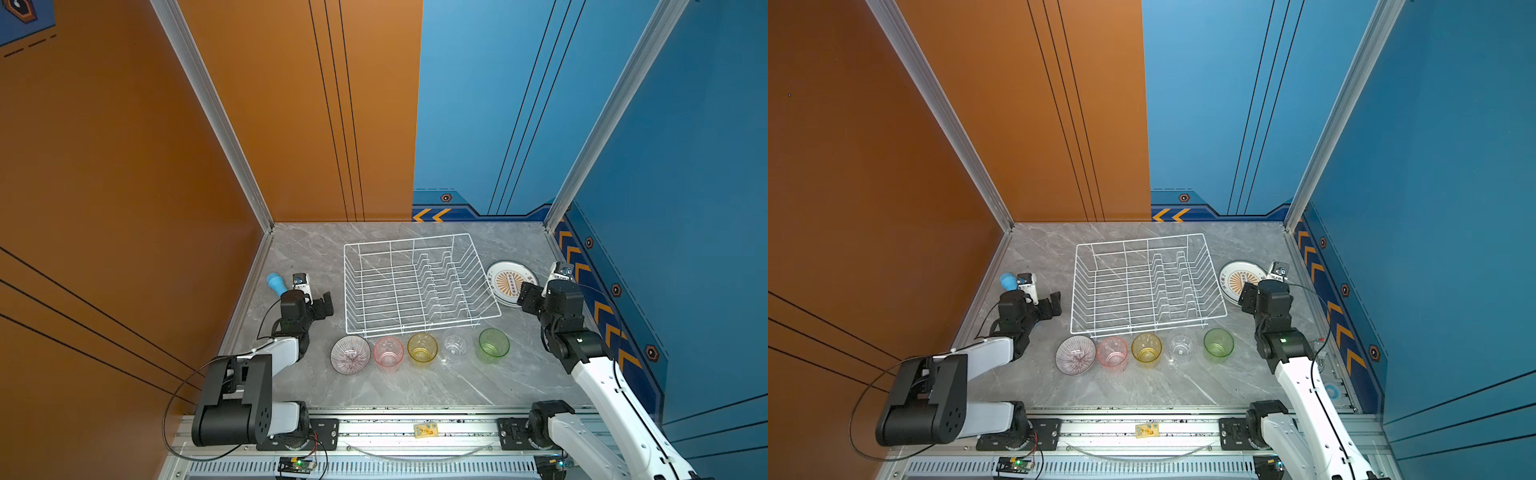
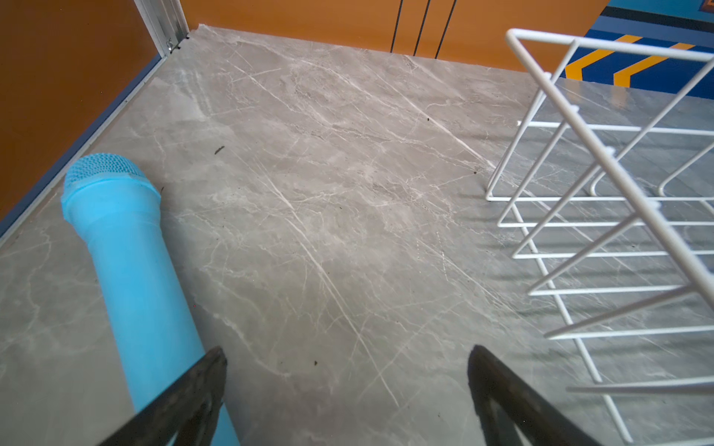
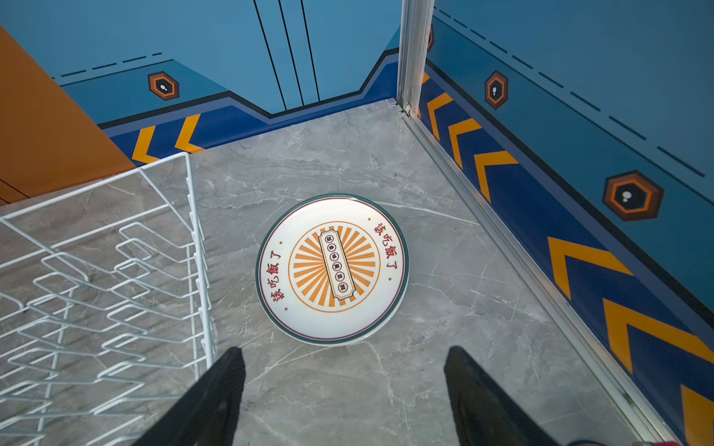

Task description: Unload the mixed dishes from the dish rack

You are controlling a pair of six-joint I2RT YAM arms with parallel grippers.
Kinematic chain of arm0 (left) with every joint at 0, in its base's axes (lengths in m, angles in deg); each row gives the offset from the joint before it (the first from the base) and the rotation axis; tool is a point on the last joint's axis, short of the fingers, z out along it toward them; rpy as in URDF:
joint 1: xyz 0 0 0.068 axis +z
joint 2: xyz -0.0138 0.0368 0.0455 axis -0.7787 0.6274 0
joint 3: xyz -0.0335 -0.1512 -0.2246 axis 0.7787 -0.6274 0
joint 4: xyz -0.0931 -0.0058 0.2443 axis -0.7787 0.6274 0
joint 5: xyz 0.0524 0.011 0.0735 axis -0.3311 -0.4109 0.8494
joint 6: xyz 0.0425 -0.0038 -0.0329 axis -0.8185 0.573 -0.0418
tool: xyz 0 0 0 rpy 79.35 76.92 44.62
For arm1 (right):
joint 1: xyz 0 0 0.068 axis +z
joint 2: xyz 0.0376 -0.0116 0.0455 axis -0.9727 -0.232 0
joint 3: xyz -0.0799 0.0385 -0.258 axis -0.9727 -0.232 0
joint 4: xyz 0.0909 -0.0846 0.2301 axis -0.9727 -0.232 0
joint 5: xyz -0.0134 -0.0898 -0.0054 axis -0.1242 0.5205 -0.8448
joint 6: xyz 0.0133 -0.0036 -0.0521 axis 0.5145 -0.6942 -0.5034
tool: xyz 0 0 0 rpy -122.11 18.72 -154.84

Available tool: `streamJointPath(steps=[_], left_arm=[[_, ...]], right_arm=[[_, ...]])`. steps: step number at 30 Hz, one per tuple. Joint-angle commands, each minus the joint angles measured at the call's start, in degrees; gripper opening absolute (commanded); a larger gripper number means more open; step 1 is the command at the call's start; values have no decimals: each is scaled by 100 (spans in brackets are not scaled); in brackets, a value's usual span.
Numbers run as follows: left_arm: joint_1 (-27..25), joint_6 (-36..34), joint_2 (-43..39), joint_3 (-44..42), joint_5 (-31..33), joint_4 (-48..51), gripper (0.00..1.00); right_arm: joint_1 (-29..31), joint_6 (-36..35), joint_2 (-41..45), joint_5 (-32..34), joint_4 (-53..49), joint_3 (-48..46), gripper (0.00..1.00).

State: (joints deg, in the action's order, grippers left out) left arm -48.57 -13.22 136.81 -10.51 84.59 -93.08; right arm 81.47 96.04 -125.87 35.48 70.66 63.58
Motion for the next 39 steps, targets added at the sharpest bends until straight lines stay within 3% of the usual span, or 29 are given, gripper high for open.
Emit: streamJointPath(steps=[1, 7, 10, 17, 32, 39], left_arm=[[-46, -397, 188, -75, 104, -1093, 98], [-169, -571, 1126, -41, 91, -1952, 98], [-307, -728, 1084, -57, 132, -1899, 98], [-336, -770, 1083, -64, 152, -1920, 98], [-318, -760, 1087, -60, 141, -1920, 98], [-318, -763, 1087, -55, 139, -1924, 98]], right_arm=[[-103, 91, -151, 86, 568, -182, 80], [-293, 130, -472, 151, 1205, -513, 80], [-384, 135, -618, 348, 1735, -797, 80], [-488, -243, -1500, 656, 4634, -1904, 81], [-390, -650, -3447, 485, 6479, -1890, 84], [-79, -1106, -3740, 330, 6491, -1738, 87]])
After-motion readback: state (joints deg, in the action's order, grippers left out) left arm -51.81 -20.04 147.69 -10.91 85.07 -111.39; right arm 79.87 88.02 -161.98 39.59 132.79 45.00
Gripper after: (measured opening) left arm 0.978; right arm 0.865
